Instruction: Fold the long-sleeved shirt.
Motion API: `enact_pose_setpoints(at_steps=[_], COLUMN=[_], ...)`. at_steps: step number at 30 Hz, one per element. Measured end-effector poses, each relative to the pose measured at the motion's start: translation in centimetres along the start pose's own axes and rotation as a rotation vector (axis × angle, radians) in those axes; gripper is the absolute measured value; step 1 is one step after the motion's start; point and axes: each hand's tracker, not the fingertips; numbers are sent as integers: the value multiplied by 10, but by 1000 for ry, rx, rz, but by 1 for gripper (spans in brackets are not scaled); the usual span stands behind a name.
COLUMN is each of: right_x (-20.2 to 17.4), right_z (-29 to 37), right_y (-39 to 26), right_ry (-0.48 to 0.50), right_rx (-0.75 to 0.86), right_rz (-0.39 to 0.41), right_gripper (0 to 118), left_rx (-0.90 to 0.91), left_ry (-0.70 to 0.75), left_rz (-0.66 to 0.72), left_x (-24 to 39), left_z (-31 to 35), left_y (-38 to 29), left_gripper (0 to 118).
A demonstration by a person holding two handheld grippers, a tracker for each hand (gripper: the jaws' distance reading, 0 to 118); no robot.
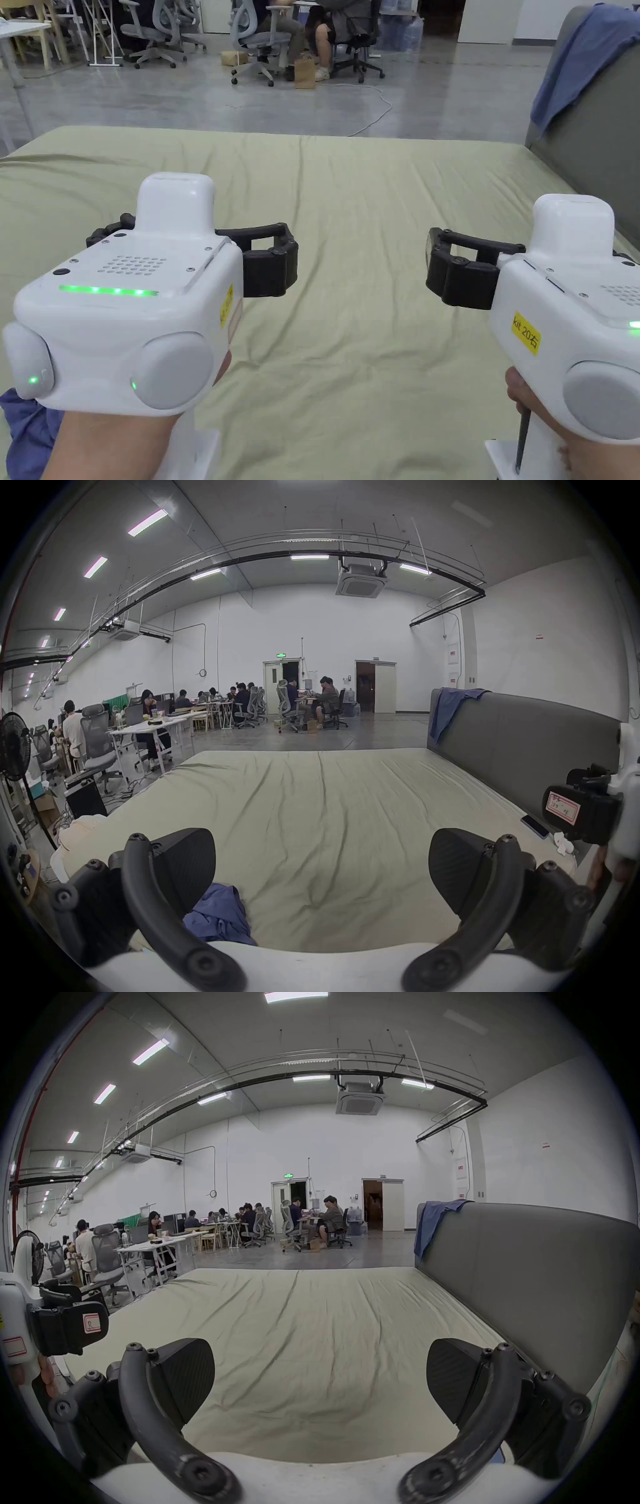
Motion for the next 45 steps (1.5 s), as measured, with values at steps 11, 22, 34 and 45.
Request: enact_pose_setpoints(at_steps=[11, 22, 34, 45], right_x=[-2, 1, -9, -77], right_z=[0, 0, 8, -27], right_y=[0, 3, -12, 6], right_ry=[-30, -31, -45, 76], right_rx=[20, 13, -14, -16], right_rz=[14, -21, 15, 24], right_gripper=[118, 118, 0, 0], left_rx=[19, 20, -25, -13], left_ry=[-30, -16, -137, 188], left_rz=[44, 4, -43, 80], left_x=[-1, 4, 19, -81], left_z=[4, 4, 10, 41], left_y=[4, 3, 1, 6], left_gripper=[118, 118, 0, 0])
